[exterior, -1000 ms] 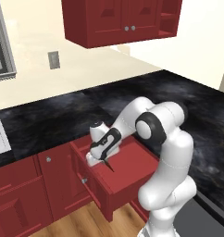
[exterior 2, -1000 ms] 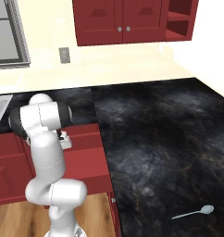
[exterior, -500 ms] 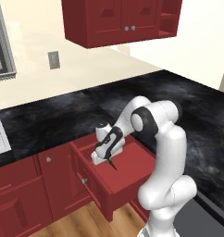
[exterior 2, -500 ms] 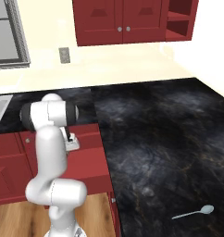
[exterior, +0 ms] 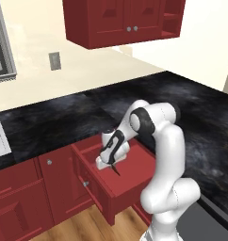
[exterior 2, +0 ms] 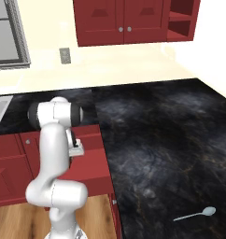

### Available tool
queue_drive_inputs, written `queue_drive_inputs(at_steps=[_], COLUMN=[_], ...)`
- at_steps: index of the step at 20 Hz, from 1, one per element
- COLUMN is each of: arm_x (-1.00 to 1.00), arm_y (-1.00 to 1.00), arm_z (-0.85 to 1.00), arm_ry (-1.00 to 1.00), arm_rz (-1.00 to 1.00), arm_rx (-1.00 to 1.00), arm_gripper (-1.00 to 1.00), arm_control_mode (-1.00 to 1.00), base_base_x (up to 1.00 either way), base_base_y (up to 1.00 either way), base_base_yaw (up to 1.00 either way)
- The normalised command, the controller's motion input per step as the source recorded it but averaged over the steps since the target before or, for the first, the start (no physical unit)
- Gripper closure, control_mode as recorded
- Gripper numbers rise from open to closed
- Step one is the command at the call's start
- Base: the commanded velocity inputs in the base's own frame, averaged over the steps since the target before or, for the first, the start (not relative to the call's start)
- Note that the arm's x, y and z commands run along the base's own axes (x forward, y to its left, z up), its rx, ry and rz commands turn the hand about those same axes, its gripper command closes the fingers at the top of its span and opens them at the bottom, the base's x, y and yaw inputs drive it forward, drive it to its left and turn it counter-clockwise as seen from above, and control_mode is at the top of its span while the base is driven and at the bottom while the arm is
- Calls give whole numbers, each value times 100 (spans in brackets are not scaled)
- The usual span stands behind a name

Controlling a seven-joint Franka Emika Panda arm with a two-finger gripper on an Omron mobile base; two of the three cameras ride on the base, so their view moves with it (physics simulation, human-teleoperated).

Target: Organize the utensils by type. Pick up the wooden spoons from the counter and place them in the open cabinet. Then pick up the metallic utensils from the counter and place them in the open drawer.

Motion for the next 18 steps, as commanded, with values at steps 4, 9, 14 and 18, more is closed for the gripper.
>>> queue_drive_inputs(at_steps=[4, 9, 14, 18], arm_x=[0, 0, 4, 2], arm_y=[0, 0, 0, 0], arm_z=[-28, -27, -21, -9], arm_ry=[0, 4, 3, 4], arm_rz=[-5, -7, -7, -6], arm_rx=[1, 0, 0, 0], arm_gripper=[100, 100, 100, -100], arm_control_mode=[-100, -100, -100, -100], base_base_x=[0, 0, 0, 0], base_base_y=[0, 0, 0, 0], base_base_yaw=[0, 0, 0, 0])
